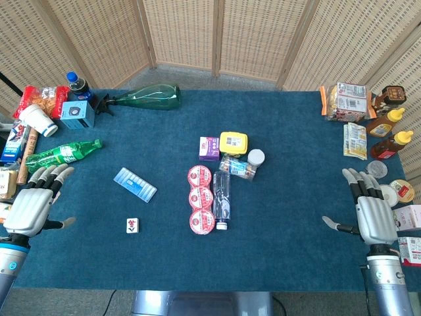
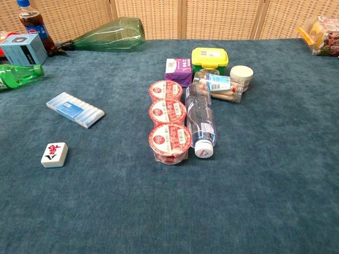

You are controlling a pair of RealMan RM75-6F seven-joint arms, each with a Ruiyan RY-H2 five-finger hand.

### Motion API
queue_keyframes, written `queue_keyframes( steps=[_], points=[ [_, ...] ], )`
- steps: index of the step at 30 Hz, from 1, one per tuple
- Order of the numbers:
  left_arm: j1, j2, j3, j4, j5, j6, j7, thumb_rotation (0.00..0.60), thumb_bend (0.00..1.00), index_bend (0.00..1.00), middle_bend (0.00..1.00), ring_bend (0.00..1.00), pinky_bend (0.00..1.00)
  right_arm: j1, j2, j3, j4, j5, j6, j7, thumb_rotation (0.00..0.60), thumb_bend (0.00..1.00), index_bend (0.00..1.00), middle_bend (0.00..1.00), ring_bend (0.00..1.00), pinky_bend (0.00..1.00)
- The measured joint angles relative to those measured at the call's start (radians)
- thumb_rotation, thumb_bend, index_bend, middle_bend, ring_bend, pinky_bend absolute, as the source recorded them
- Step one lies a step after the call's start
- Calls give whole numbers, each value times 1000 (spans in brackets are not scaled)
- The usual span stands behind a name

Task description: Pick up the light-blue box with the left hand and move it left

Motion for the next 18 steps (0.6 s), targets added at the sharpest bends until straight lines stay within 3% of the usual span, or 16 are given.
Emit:
queue_keyframes(
  steps=[9, 18],
  points=[
    [-7, 16, -1, -5, -8, -20, 19, 600, 142, 49, 0, 0, 0, -6, 8, -7, 3, -14, 4, 19, 500, 0, 0, 0, 0, 0],
    [-95, 35, -18, 48, -56, -180, 32, 600, 142, 68, 0, 0, 0, -25, 20, -13, -9, -19, 28, 28, 500, 0, 0, 0, 0, 0]
  ],
)
